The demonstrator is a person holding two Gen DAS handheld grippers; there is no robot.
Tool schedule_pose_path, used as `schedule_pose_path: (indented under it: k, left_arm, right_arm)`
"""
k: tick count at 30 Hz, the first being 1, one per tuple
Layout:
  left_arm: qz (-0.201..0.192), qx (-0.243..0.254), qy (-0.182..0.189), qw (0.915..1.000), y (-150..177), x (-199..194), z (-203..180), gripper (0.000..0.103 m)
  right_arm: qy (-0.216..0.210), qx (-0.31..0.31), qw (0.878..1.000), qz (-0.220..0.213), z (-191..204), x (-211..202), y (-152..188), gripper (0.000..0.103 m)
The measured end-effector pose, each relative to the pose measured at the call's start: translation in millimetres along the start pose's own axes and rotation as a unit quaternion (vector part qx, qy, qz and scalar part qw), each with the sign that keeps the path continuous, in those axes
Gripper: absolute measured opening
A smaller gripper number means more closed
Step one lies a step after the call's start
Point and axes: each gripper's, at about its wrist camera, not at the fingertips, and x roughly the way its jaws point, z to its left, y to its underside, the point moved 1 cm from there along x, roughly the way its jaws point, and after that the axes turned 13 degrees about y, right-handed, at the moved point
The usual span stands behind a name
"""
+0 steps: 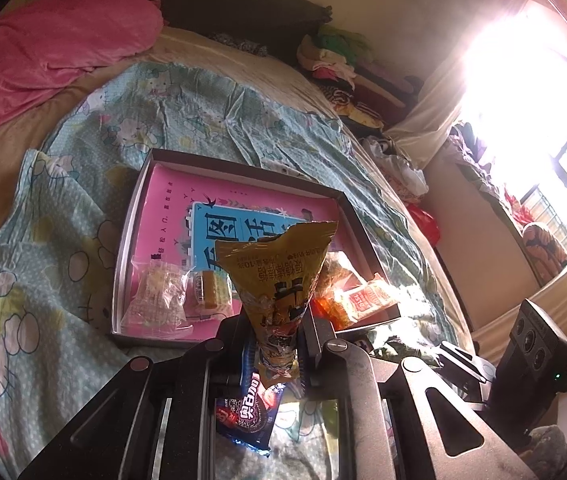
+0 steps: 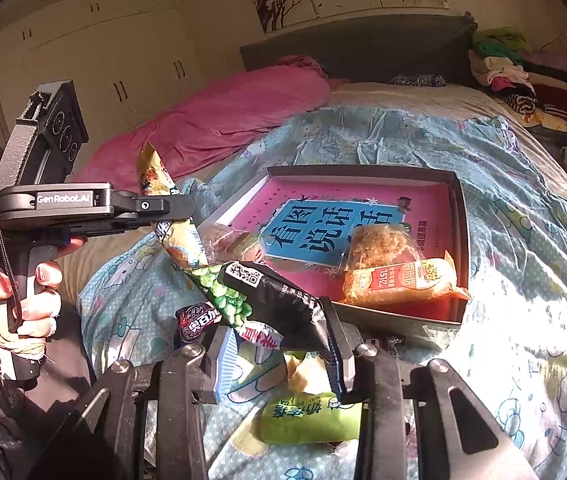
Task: Organize snacks
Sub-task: 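Lift the yellow chip bag with left tool while right tool lifts the black packet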
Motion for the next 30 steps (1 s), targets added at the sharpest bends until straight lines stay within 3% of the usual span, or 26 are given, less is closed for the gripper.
schedule_pose_path:
  k: [30]
  left_arm:
    - [-0.013,0.017,-0.012,0.9997,-10,-3,-13,0.017]
  right_arm:
    - [0.016,0.029,0.999,-0.044,-19,-12,-18,0.037]
